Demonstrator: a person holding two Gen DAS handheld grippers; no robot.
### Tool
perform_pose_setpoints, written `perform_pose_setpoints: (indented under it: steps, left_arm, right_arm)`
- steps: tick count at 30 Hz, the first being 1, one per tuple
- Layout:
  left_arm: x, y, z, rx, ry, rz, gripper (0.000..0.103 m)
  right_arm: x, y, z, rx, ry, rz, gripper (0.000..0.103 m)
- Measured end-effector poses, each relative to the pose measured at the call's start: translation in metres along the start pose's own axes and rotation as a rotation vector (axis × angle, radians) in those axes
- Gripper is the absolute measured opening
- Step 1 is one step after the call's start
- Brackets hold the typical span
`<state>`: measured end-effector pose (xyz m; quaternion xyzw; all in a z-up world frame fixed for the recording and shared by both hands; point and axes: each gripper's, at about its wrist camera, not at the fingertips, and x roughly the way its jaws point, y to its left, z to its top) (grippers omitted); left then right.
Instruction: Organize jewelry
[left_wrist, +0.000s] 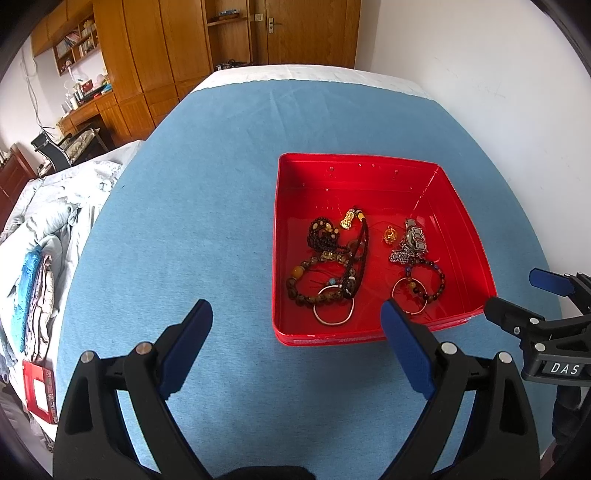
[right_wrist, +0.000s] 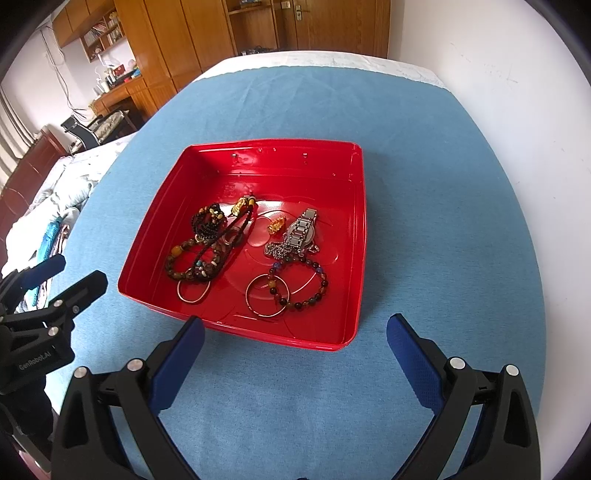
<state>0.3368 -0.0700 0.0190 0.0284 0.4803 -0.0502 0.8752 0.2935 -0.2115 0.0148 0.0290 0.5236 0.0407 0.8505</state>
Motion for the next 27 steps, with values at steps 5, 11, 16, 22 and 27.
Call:
perform_pose_setpoints:
  steps: [5,11,16,22,27]
  left_arm:
    - [0.0,0.0,-0.0001,-0.001,0.001,0.0,0.091]
    - [0.0002,-0.0004,0.0009,0.008,-0.005,0.007,0.091]
    - [0.0006,-0.002,0.0011,0.017,-0.011,0.013,0.091]
    - [0.0021,-0.0011,0.0021,0.011,-0.004,0.008,0.091]
    - [0.0023,-0.0002,0.003,0.012,-0.001,0.007,0.091]
  right_arm:
    - [0.0004,-0.0001,0.0003,0.0,0.0,-0.002,0.099]
    - [0.0007,-0.0002,0.0004,0.0,0.001,-0.001,0.099]
    - [0.0036,-0.0012,-0.0007,0.001,0.003,-0.001,0.099]
    - [0.0042,-0.0013,-0.0011,0.001,0.004,-0.001,0.099]
    - [0.0043,-0.0013,-0.001,0.001,0.005,-0.001,0.099]
